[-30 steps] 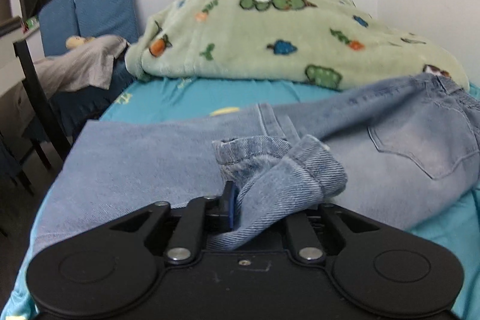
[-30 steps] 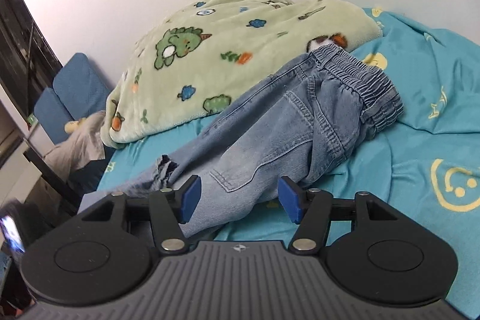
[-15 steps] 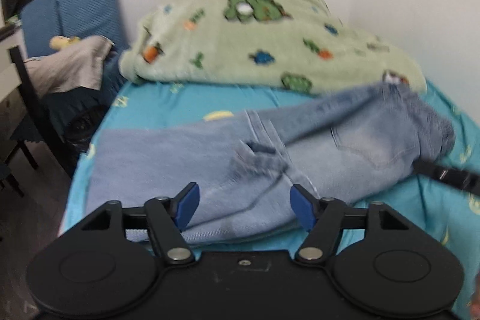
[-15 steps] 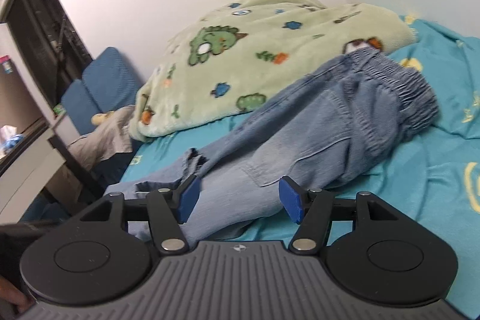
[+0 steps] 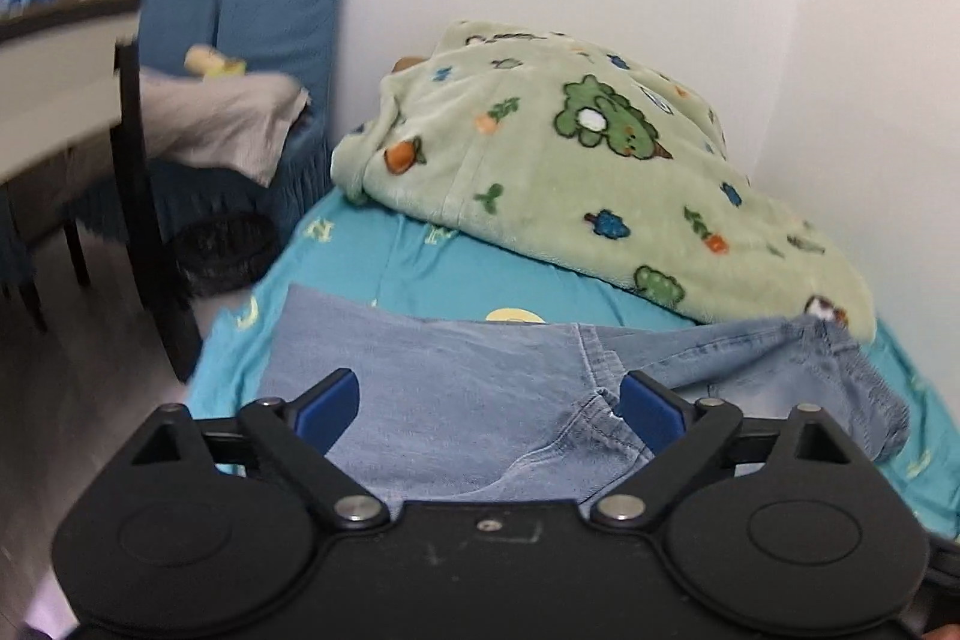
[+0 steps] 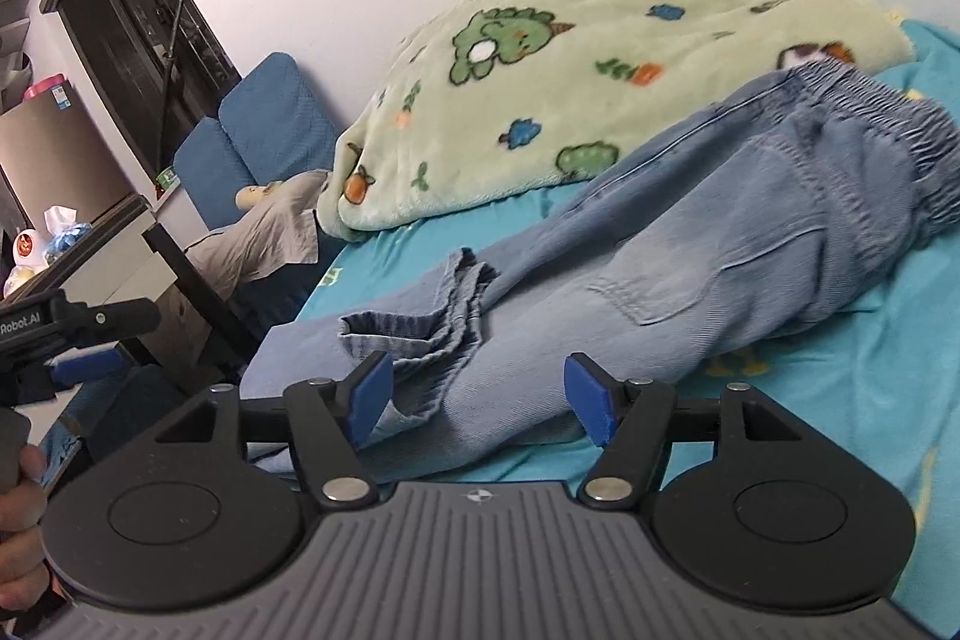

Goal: Fold clothes
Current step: 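Release the hem with the left gripper and grasp the folded leg with the right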

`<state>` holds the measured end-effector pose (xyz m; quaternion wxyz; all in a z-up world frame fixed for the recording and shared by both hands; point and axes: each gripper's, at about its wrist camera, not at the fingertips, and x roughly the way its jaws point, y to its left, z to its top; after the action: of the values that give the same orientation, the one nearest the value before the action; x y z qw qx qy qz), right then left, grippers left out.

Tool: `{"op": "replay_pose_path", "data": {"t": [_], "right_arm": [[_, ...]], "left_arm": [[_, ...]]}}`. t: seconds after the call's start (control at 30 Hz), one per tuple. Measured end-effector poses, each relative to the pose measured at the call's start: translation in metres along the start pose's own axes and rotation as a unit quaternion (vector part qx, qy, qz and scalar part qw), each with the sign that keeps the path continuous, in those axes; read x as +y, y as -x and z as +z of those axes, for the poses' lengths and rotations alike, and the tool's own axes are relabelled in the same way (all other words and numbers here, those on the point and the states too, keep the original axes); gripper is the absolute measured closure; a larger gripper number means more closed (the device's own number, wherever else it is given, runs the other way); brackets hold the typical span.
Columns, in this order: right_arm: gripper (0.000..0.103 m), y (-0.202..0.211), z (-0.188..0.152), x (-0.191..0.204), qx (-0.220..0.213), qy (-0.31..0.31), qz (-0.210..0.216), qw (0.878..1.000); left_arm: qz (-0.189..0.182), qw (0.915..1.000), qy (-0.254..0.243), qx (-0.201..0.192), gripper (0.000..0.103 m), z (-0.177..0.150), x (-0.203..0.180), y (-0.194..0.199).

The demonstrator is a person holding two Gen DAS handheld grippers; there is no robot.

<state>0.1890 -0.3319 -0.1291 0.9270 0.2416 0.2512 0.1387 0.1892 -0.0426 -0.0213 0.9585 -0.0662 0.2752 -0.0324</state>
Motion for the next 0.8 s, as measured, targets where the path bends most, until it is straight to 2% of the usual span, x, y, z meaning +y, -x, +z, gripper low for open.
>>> {"op": "replay_pose_path", "data": {"t": [0.3, 0.43, 0.47, 0.53, 0.57, 0.6, 0.7, 0.77, 0.8], "right_arm": [[0.035, -0.081, 0.013, 0.04, 0.007, 0.018, 0.027, 0.999], [0.039, -0.105, 0.002, 0.052, 0.03, 0.067, 0.044, 0.996], [0.042, -0.108, -0.003, 0.055, 0.034, 0.083, 0.046, 0.995], [0.068, -0.108, -0.011, 0.06, 0.04, 0.13, 0.039, 0.99], [0.086, -0.107, -0.015, 0.062, 0.042, 0.153, 0.035, 0.987], [0.095, -0.103, -0.015, 0.066, 0.041, 0.164, 0.033, 0.985], [0.095, -0.088, -0.014, 0.078, 0.033, 0.188, 0.028, 0.981], [0.095, -0.081, -0.013, 0.089, 0.021, 0.213, 0.014, 0.977], [0.095, -0.077, -0.013, 0.088, 0.024, 0.207, 0.009, 0.978]], "left_arm": [[-0.013, 0.9993, 0.035, 0.003, 0.009, -0.01, 0.022, -0.012], [-0.004, 0.9982, 0.058, 0.015, 0.009, -0.014, 0.035, -0.026], [-0.004, 0.9977, 0.064, 0.022, 0.009, -0.014, 0.039, -0.03], [-0.001, 0.9968, 0.074, 0.032, 0.009, -0.012, 0.046, -0.038], [-0.002, 0.9962, 0.08, 0.036, 0.009, -0.01, 0.05, -0.041], [-0.002, 0.9954, 0.089, 0.037, 0.009, -0.01, 0.055, -0.042], [-0.006, 0.9927, 0.112, 0.045, 0.009, -0.01, 0.066, -0.043], [-0.022, 0.9912, 0.119, 0.055, 0.009, -0.011, 0.067, -0.042], [-0.029, 0.9909, 0.118, 0.057, 0.009, -0.011, 0.066, -0.041]]}}
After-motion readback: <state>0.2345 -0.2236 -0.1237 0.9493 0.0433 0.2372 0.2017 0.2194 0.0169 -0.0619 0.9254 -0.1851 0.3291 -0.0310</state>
